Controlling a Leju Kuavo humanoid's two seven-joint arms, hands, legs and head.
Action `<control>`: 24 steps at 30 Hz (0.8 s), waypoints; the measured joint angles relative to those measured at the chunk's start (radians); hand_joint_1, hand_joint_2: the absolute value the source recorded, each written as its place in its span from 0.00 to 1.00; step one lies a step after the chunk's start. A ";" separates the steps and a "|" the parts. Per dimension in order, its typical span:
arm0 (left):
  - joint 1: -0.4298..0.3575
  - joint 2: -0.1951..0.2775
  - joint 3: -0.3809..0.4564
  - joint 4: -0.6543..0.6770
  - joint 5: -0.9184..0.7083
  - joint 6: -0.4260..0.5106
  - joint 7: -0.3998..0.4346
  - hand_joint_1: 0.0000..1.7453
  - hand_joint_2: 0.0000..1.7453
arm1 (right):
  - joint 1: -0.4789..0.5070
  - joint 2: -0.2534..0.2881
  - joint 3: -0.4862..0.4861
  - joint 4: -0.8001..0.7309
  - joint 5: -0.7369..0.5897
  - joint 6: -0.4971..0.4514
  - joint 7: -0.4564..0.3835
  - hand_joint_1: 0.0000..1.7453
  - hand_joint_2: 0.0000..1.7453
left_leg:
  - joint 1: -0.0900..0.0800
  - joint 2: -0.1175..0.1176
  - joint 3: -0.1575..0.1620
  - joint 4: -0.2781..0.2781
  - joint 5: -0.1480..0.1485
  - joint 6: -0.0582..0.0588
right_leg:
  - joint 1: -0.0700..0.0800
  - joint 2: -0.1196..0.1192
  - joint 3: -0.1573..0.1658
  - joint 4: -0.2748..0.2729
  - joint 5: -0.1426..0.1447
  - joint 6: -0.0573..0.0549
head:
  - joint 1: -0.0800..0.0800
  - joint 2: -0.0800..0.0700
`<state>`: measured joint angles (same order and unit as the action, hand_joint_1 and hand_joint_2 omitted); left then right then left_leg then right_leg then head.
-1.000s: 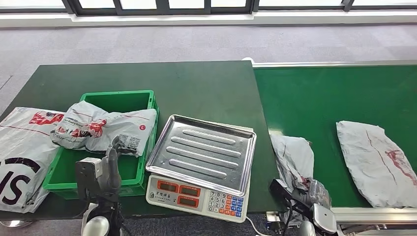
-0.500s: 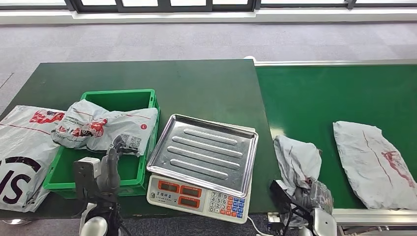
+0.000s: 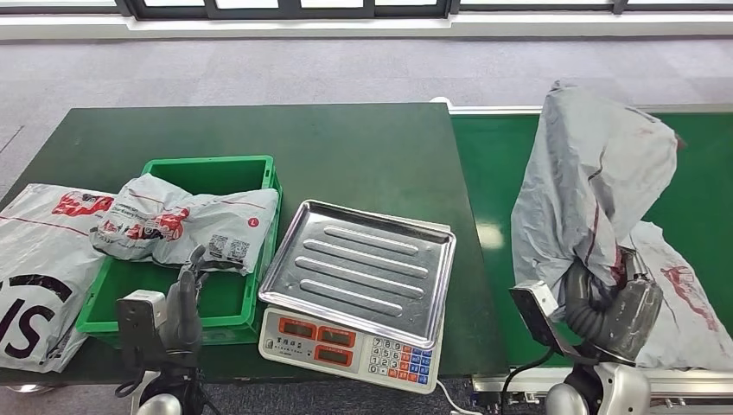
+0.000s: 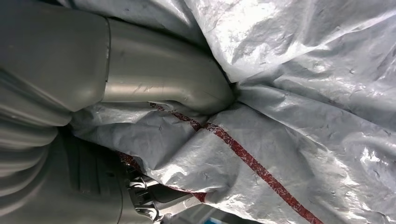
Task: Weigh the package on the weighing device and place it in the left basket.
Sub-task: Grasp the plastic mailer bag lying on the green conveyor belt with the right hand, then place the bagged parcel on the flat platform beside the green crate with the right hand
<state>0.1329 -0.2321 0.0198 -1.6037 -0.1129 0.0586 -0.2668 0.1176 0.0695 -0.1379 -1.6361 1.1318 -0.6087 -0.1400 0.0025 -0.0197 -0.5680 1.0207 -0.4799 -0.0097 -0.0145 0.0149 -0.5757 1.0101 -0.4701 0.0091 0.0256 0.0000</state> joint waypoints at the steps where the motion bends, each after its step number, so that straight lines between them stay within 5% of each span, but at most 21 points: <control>1: 0.002 0.000 0.000 0.000 0.003 0.002 -0.003 0.00 0.00 | 0.003 0.002 0.000 -0.009 -0.005 -0.017 -0.009 1.00 1.00 | 0.000 0.000 0.000 0.000 0.000 0.000 | 0.000 0.000 0.000 0.000 0.000 0.000 | 0.000 0.000; 16: 0.015 -0.001 0.000 -0.004 0.008 0.012 -0.015 0.00 0.00 | 0.024 0.006 0.011 -0.052 -0.040 -0.084 -0.052 1.00 1.00 | 0.000 0.000 0.000 0.000 0.000 0.000 | 0.000 0.000 0.000 0.000 0.000 0.000 | 0.000 0.000; 24: -0.002 0.000 -0.015 0.024 0.017 0.001 -0.033 0.00 0.00 | -0.037 0.016 0.141 0.005 -0.210 0.022 -0.216 1.00 1.00 | 0.000 0.002 -0.005 0.000 0.000 -0.001 | 0.000 0.001 -0.001 0.000 0.000 0.000 | 0.000 0.000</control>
<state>0.1313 -0.2325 0.0047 -1.5793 -0.0963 0.0593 -0.2998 0.0803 0.0852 0.0034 -1.6313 0.9218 -0.5864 -0.3557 0.0027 -0.0176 -0.5729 1.0204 -0.4799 -0.0105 -0.0143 0.0160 -0.5765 1.0101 -0.4701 0.0090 0.0256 0.0000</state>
